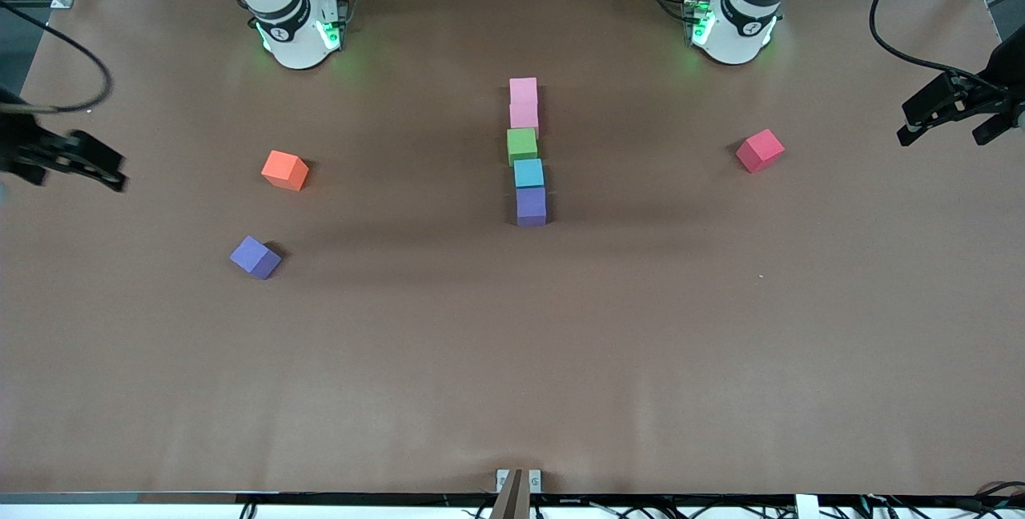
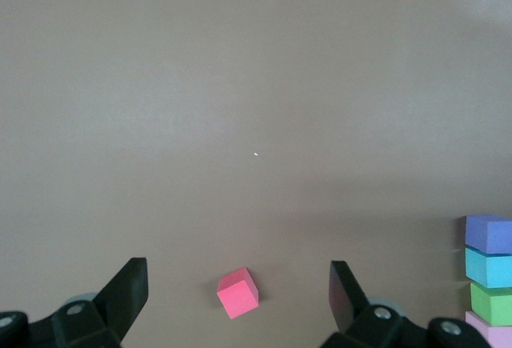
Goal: Arrange blocks into number 1
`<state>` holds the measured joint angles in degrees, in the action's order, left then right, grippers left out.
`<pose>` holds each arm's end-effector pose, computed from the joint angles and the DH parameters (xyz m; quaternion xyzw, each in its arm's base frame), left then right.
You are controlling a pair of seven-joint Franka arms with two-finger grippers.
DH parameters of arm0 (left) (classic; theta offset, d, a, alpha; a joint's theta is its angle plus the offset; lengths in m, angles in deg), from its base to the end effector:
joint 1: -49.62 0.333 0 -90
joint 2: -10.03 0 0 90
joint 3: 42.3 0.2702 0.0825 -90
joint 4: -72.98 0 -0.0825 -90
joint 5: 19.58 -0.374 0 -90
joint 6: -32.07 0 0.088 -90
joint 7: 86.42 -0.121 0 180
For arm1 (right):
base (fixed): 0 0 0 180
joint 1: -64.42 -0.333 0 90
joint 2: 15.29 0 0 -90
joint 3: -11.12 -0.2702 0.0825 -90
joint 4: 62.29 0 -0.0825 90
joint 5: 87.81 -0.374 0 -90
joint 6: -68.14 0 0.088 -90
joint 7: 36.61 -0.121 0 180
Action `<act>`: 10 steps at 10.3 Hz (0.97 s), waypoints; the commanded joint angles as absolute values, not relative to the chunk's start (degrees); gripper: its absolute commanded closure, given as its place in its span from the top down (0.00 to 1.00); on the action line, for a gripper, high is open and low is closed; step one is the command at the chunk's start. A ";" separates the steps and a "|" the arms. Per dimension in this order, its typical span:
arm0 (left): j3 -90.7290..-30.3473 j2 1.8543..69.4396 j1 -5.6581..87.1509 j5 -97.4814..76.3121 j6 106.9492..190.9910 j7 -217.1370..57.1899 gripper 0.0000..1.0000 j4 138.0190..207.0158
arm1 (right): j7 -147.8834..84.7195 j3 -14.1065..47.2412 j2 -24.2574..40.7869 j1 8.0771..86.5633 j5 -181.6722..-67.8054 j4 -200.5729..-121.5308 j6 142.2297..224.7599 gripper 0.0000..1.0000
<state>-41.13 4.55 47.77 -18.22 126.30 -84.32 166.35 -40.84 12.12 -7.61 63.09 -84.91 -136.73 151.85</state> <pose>0.5278 -0.0085 0.5955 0.9983 0.0126 0.0550 0.0142 0.5683 -0.0026 0.6044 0.9989 -0.0370 0.0149 0.0257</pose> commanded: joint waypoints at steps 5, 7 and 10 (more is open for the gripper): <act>-41.60 5.54 47.42 -17.03 124.80 -83.61 1.00 164.56 | -37.32 17.53 -17.21 62.13 -88.68 -148.32 152.42 1.00; -41.60 5.81 47.60 -16.94 124.88 -83.61 1.00 164.56 | -37.32 17.45 -17.84 61.17 -88.68 -149.48 152.78 1.00; -41.16 5.72 48.13 -16.59 124.88 -83.96 1.00 164.47 | -37.23 16.83 -17.92 60.99 -89.04 -150.70 152.78 1.00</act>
<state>-41.33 5.12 47.66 -18.22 126.25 -84.30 166.11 -37.71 16.71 -15.99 61.24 -87.81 -147.82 151.78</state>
